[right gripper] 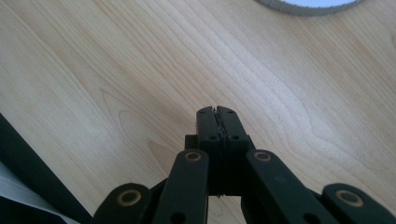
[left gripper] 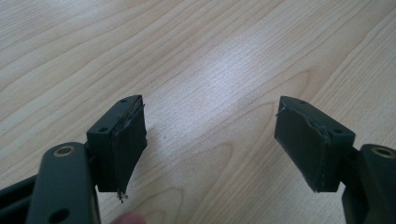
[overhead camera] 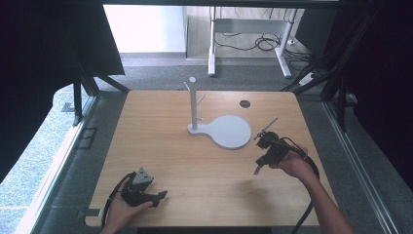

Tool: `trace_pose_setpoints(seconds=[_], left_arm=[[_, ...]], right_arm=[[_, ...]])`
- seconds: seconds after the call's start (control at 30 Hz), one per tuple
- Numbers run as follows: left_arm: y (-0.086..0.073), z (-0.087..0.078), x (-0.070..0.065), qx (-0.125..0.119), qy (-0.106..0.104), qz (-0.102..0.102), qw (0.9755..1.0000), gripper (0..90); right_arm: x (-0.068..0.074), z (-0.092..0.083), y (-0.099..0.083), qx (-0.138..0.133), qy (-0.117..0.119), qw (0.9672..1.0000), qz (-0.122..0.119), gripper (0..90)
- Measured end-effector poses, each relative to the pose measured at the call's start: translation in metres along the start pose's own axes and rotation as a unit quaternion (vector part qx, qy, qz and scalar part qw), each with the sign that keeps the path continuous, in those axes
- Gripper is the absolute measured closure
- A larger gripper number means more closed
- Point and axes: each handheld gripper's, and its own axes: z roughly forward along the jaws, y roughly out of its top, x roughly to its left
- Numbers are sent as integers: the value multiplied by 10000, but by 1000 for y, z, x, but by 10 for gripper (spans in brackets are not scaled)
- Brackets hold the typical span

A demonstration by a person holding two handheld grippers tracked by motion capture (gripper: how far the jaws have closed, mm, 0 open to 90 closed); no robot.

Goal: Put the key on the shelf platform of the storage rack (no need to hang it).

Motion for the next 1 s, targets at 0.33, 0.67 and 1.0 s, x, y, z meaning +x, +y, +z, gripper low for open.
trace_pose_setpoints(seconds=[0.33,0.67,1.0], left_arm=[[0,0,0,6,1,-6,10000,253],[0,0,0,2,2,-18,10000,253],[0,-1,2,-5,17,3,10000,253]], right_arm=[[-4,-3,18,-77,17,10000,12,900],[-9,-2,36,-94,31,9999,86,900],[-13,-3,54,-142,-27,9998,118,900]])
